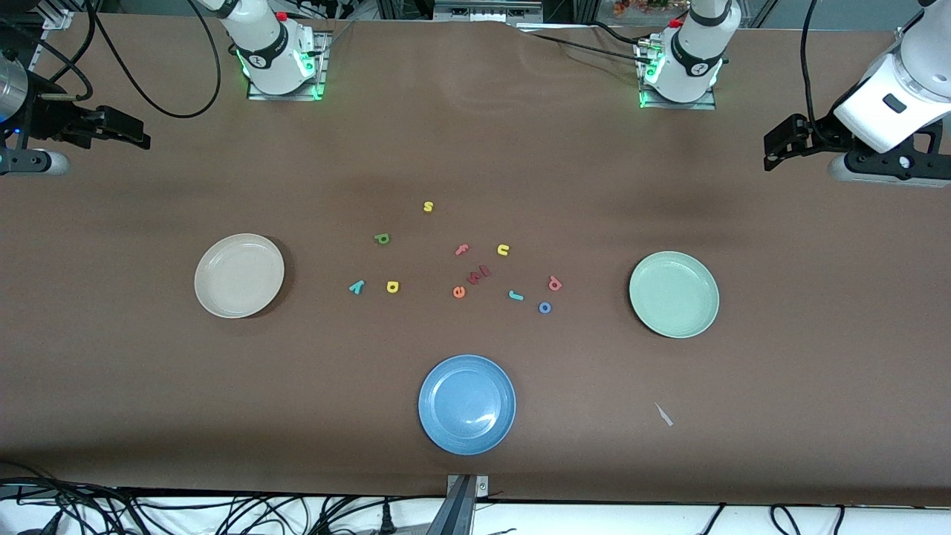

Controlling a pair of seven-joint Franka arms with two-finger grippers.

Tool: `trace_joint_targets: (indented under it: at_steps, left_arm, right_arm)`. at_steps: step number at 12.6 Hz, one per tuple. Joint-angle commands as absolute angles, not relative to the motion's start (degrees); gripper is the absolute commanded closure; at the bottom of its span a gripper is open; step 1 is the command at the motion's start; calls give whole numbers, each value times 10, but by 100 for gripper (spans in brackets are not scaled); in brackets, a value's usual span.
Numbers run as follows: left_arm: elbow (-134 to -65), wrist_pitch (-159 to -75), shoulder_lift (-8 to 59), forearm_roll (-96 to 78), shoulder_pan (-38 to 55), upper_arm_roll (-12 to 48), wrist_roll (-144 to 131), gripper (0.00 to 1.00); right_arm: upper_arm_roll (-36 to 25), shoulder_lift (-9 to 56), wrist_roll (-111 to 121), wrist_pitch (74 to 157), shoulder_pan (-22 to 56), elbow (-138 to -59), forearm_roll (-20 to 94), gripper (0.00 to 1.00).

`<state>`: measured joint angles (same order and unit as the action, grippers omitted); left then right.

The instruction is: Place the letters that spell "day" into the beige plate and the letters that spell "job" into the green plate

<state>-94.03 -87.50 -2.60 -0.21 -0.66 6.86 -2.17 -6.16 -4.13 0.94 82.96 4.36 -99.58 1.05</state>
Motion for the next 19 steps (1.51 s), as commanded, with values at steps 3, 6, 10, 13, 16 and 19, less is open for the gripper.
trace_joint_targets:
  at_steps: [3,6,10,13,16,19]
  left_arm:
    - [-930,-863,-28,2,-5,71,-24,0]
    - [-930,-863,-28,2,-5,70,-25,0]
    - [-930,-863,-28,2,-5,70,-25,0]
    - [-930,-863,-28,2,-5,71,-25,0]
    - [-930,-863,-28,2,-5,71,-25,0]
    - [-930,-863,-28,1,-5,70,-25,0]
  right_arm:
    - [-66,-32,12,817,49,-981,7,0]
    - [-66,-31,13,822,49,-982,-1,0]
    - [-62,-25,12,848,55,-982,-18,0]
    - [-61,-25,12,861,55,-982,-18,0]
    - [-61,-25,11,871,57,-984,-22,0]
    - [-61,-25,12,878,59,-985,-23,0]
